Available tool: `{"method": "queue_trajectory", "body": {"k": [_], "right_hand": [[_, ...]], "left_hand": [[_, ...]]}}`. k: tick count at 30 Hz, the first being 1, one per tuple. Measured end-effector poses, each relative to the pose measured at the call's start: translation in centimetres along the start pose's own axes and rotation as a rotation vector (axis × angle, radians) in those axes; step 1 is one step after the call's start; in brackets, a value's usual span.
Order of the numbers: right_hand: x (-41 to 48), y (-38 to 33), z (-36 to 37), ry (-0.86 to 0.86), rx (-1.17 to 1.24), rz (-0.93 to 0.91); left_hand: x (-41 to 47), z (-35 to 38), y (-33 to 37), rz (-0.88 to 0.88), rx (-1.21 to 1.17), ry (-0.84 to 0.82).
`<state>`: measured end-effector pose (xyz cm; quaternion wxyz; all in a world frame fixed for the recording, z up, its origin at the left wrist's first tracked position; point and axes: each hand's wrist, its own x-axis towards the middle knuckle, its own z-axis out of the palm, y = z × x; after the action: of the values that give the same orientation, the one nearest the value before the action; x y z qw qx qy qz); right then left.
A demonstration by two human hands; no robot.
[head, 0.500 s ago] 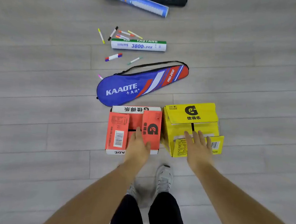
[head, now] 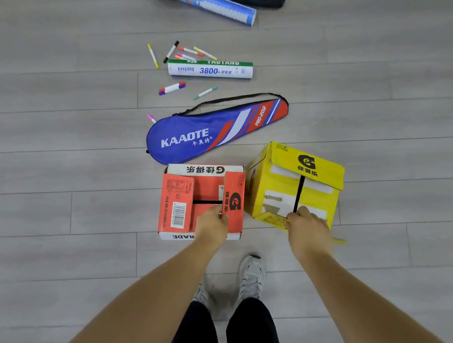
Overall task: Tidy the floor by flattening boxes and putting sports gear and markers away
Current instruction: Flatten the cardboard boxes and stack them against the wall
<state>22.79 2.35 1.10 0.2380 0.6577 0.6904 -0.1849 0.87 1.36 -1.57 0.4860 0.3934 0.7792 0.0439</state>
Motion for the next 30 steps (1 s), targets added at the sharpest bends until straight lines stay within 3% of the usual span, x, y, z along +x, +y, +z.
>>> {"method": "queue_trajectory", "body": {"k": [9, 18, 25, 30], "right_hand": [[1.6, -6.0, -2.3, 0.01, 0.324, 0.125], [3.2, -12.1, -2.8, -0.006, 0.736, 0.231], [3.5, -12.9, -3.2, -0.007, 0.634, 0.269], [3.9, -13.5, -3.8, -0.014, 0.543, 0.286]], "left_hand": [[-1.0, 0.8, 0.9, 0.038, -0.038, 0.022], [-1.6, 1.3, 2.1, -0.003, -0.329, 0.022], [-1.2, -0.4, 0.3, 0.094, -0.34, -0.185], [-1.0, -0.9, -0.6, 0.153, -0.224, -0.137]]}}
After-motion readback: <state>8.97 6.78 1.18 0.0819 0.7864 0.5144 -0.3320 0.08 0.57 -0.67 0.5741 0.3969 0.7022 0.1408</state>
